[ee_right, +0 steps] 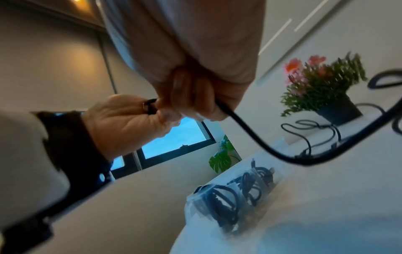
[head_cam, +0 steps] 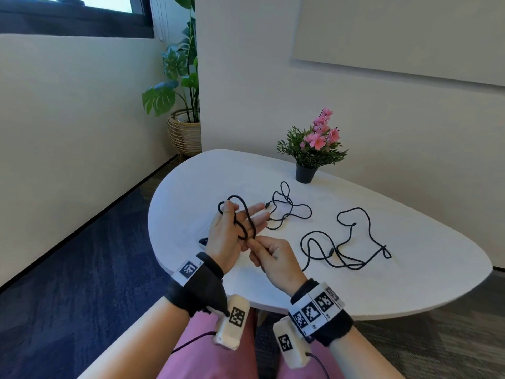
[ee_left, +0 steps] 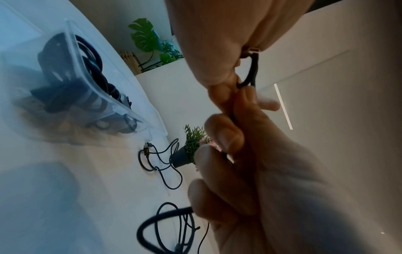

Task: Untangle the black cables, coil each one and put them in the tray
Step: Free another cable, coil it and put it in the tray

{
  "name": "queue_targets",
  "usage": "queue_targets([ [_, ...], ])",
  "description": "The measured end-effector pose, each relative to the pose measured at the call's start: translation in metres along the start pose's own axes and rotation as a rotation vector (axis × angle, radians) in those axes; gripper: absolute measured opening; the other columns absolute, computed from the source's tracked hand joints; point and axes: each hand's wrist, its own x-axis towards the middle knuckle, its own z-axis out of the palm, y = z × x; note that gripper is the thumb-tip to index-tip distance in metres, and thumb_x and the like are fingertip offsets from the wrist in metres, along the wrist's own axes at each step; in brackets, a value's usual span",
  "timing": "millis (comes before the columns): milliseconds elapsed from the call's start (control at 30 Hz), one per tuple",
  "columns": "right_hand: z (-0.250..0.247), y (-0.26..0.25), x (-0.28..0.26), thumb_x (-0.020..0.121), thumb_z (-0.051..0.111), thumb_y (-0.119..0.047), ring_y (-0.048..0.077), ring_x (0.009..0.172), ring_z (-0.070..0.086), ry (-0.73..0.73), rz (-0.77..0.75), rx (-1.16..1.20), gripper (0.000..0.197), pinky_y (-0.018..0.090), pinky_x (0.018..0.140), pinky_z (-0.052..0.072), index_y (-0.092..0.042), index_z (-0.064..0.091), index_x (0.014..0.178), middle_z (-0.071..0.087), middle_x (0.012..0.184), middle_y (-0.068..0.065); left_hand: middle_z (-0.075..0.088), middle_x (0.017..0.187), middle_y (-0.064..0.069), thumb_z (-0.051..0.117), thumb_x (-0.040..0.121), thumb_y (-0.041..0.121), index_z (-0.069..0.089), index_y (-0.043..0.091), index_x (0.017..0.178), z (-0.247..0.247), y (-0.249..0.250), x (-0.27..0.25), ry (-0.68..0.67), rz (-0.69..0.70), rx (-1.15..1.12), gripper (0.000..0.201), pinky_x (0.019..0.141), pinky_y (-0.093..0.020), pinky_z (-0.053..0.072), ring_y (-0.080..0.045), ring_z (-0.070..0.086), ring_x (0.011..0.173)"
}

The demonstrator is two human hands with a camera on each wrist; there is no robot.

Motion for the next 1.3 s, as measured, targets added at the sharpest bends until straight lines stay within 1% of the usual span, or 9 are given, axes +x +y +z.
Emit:
queue_targets([
  [100, -0.001, 0.0, 0.003, 0.096, 0.05, -0.013, 0.003, 0.044, 0.034, -0.019, 0.065, 0.054, 0.027, 0.011, 0.048, 0.03, 0.0, 0.066, 0.079, 0.04, 0.047, -0.01, 0.064, 0.074, -0.007, 0.028, 0.103, 0.035, 0.043, 0.014, 0.098, -0.001, 0.002, 0.001, 0.011, 0.015, -0.023, 0.027, 0.058, -0.029, 0.056, -0.02, 0.067, 0.064],
  [200, 0.0, -0.003, 0.004, 0.095, 0.053, -0.03, 0.004, 0.042, 0.034, -0.145, 0.124, -0.099, 0.034, 0.017, 0.048, 0.031, -0.011, 0.069, 0.071, 0.043, 0.043, -0.009, 0.033, 0.062, 0.002, 0.031, 0.103, 0.034, 0.044, 0.017, 0.091, -0.002, 0.006, 0.003, 0.048, 0.044, 0.037, 0.025, 0.041, -0.019, 0.03, -0.007, 0.032, 0.046],
  [333, -0.016, -0.015, 0.001, 0.094, 0.054, -0.032, 0.004, 0.04, 0.034, -0.259, 0.146, -0.212, 0.033, 0.017, 0.048, 0.029, -0.016, 0.068, 0.068, 0.04, 0.04, -0.009, 0.032, 0.06, 0.004, 0.03, 0.103, 0.031, 0.05, 0.015, 0.101, -0.008, 0.017, 0.009, 0.117, 0.146, 0.359, 0.025, 0.036, -0.017, 0.023, -0.004, 0.028, 0.043],
  [533, -0.056, -0.024, 0.007, 0.086, 0.066, -0.027, 0.019, 0.056, 0.051, -0.147, -0.006, -0.37, 0.015, 0.031, 0.06, 0.044, -0.021, 0.071, 0.073, 0.062, 0.062, 0.009, 0.063, 0.084, -0.006, 0.033, 0.102, 0.025, 0.057, 0.014, 0.1, -0.023, 0.01, 0.019, 0.006, 0.24, 1.36, 0.026, 0.063, -0.031, 0.043, -0.023, 0.056, 0.07],
  [667, -0.06, -0.026, 0.01, 0.083, 0.069, -0.032, 0.017, 0.059, 0.058, -0.087, -0.131, -0.425, 0.01, 0.033, 0.06, 0.048, -0.024, 0.075, 0.082, 0.067, 0.064, 0.0, 0.065, 0.09, -0.01, 0.029, 0.103, 0.03, 0.059, 0.008, 0.093, -0.015, -0.004, 0.011, -0.282, 0.102, 1.619, 0.039, 0.078, -0.035, 0.046, -0.028, 0.061, 0.083],
  [833, -0.064, -0.019, 0.013, 0.075, 0.074, -0.042, 0.027, 0.07, 0.066, 0.002, -0.116, -0.268, 0.021, 0.047, 0.068, 0.053, -0.023, 0.077, 0.082, 0.072, 0.072, 0.002, 0.056, 0.064, 0.002, 0.013, 0.095, 0.057, 0.066, 0.005, 0.079, -0.004, -0.004, -0.004, -0.402, -0.137, 1.225, 0.076, 0.054, -0.015, 0.038, -0.001, 0.046, 0.05],
  [1000, -0.068, -0.013, 0.017, 0.061, 0.077, -0.047, 0.022, 0.071, 0.068, 0.153, -0.027, -0.154, 0.019, 0.043, 0.072, 0.054, -0.029, 0.076, 0.067, 0.074, 0.071, 0.002, 0.042, 0.055, 0.01, 0.056, 0.091, 0.042, 0.049, 0.019, 0.065, -0.006, -0.007, -0.002, -0.601, -0.105, 1.019, 0.036, 0.047, -0.018, 0.033, -0.007, 0.037, 0.049],
  [1167, -0.076, -0.009, 0.02, 0.076, 0.072, -0.032, 0.018, 0.063, 0.056, 0.271, 0.017, -0.108, 0.017, 0.029, 0.068, 0.043, -0.021, 0.073, 0.064, 0.066, 0.064, 0.014, 0.046, 0.063, 0.005, 0.047, 0.09, 0.043, 0.045, 0.015, 0.072, -0.008, -0.004, 0.006, -0.197, -0.048, 0.381, 0.033, 0.059, -0.024, 0.045, -0.014, 0.049, 0.064],
  [1300, -0.073, -0.014, 0.012, 0.09, 0.06, -0.012, 0.013, 0.062, 0.061, 0.199, 0.023, -0.089, 0.014, 0.009, 0.064, 0.04, -0.01, 0.073, 0.085, 0.07, 0.067, 0.003, 0.064, 0.117, -0.014, 0.038, 0.099, 0.036, 0.055, -0.001, 0.097, -0.013, -0.004, 0.017, -0.017, -0.031, 0.215, 0.042, 0.084, -0.037, 0.055, -0.023, 0.064, 0.108],
])
